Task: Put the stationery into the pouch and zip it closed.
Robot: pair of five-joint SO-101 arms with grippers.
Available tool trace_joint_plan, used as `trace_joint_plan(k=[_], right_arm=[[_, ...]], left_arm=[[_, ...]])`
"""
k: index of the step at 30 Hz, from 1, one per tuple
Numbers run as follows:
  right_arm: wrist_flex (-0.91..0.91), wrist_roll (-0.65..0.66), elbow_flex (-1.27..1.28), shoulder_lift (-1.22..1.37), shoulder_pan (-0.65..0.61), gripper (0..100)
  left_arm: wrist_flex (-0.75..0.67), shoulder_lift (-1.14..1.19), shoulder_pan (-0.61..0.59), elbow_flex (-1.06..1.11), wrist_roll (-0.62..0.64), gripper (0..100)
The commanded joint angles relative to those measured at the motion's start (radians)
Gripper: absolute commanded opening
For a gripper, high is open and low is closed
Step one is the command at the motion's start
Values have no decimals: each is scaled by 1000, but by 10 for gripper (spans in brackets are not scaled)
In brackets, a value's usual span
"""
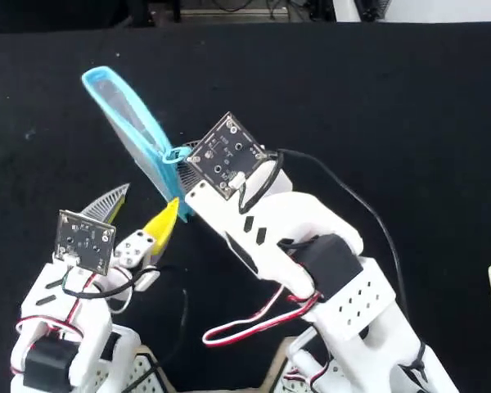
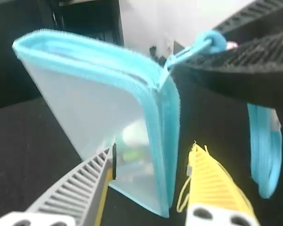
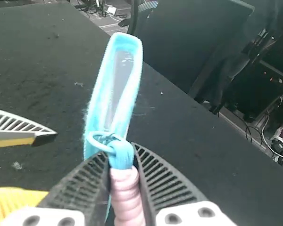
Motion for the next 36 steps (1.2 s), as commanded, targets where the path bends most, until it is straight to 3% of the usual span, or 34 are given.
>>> trace_joint_plan(k=[1,8,31,36], right_arm=[[-15,2,-51,4,9,11],[-15,2,-50,4,9,11],[-23,3,10,-1,9,11],[-20,3,10,-2,9,11]], left_arm=[[-92,6,10,31,2,254],[-175,6,28,51,141,255],[-485,269,-15,130,147,255],[-448,287,-16,122,140,249]])
